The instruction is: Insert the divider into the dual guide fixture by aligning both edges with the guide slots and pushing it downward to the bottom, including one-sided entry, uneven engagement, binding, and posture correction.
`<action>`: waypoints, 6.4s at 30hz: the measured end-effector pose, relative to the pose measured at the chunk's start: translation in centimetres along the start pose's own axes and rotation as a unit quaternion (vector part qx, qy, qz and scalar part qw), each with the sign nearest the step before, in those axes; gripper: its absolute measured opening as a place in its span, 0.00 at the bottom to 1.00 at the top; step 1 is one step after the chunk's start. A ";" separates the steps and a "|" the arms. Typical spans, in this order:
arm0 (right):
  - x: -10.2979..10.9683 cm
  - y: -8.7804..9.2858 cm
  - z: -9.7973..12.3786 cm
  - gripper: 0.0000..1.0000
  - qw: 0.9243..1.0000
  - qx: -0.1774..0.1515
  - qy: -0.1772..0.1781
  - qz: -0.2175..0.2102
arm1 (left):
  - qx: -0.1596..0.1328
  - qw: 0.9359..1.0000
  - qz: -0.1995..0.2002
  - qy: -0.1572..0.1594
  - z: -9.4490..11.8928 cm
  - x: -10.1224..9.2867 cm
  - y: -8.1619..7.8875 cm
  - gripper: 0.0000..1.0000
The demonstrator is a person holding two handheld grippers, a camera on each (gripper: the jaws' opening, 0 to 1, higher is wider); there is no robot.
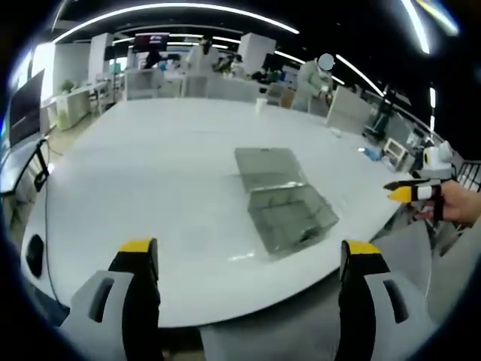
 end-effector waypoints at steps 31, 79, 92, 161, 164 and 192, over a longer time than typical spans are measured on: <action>0.1 -0.1 0.0 0.83 1.000 0.000 -0.003 -0.002 | 0.002 1.000 0.003 -0.002 0.0 0.0 -0.1 0.99; 0.1 -0.2 0.2 0.83 1.000 -0.004 -0.006 -0.004 | 0.010 1.000 0.004 0.000 -0.1 -0.2 -0.1 0.98; 0.1 -0.2 0.3 0.82 1.000 -0.005 -0.006 -0.005 | 0.011 1.000 0.007 0.000 -0.1 -0.2 0.0 0.98; -5.6 2.4 -12.2 0.44 0.991 0.111 0.019 0.069 | 0.033 0.996 -0.022 0.077 -3.5 -5.1 0.4 0.93; -5.7 2.5 -12.7 0.43 0.991 0.116 0.024 0.068 | 0.034 0.996 -0.019 0.076 -3.6 -4.9 0.4 0.93; -6.8 3.7 -14.2 0.34 0.985 0.146 0.063 0.069 | 0.040 0.996 -0.008 0.074 -4.5 -3.8 0.5 0.93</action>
Point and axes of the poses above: the point that each gripper's makers call its tool centre point, and the gripper's own axes: z roughly backward along the fingers, x roughly to its left, y roughly out of its underside, the point moved 1 cm from there along z, roughly backward along the fingers, and after that the axes turned 5 degrees about z, right-handed, at the moved point
